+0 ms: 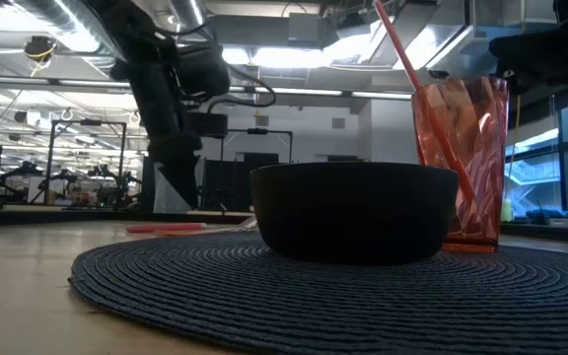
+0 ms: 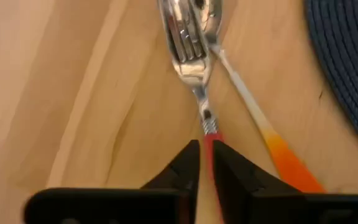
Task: Pick & Place Utensil
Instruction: Put the fork into the bowl
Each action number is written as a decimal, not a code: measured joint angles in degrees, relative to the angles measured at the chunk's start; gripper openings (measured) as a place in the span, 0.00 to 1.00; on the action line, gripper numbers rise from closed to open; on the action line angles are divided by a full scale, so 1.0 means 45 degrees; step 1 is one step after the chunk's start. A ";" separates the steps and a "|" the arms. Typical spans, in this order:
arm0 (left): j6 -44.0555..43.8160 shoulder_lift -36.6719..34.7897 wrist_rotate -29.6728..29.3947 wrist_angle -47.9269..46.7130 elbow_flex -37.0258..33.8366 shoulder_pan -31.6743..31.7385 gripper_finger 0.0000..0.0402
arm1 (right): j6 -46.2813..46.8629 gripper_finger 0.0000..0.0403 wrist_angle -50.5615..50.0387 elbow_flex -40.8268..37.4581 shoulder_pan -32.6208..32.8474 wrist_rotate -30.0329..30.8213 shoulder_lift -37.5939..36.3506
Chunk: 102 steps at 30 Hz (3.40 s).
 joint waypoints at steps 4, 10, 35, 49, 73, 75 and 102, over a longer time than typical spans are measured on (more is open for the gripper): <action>0.0217 0.0327 -0.0159 0.0042 0.0002 -0.0015 0.24 | 0.0048 0.03 -0.0066 0.0000 0.0005 0.0000 0.0001; 0.0063 0.0345 0.0167 -0.0105 0.0002 -0.0026 0.44 | 0.0052 0.03 -0.0078 0.0000 0.0003 0.0000 0.0001; 0.0103 0.0924 -0.0306 -0.0020 -0.0013 0.0087 0.47 | 0.0052 0.03 -0.0078 0.0000 0.0004 -0.0005 0.0001; 0.0103 0.2021 0.0144 0.0050 0.0052 0.0594 0.43 | 0.0048 0.03 -0.0170 0.0000 0.0005 -0.0005 0.0001; 0.0092 -0.0177 -0.2121 0.0561 -0.0070 0.0652 0.09 | 0.0052 0.03 -0.0170 0.0000 0.0003 -0.0005 0.0001; 0.0158 -0.1053 -0.2040 0.0804 -0.0342 0.0590 0.09 | 0.0054 0.03 -0.0170 0.0000 0.0002 -0.0005 0.0001; 0.0414 -1.4858 0.2266 1.1940 -1.0054 -0.1207 0.09 | -0.0001 0.03 -0.0267 0.0000 0.0003 -0.0003 -0.0001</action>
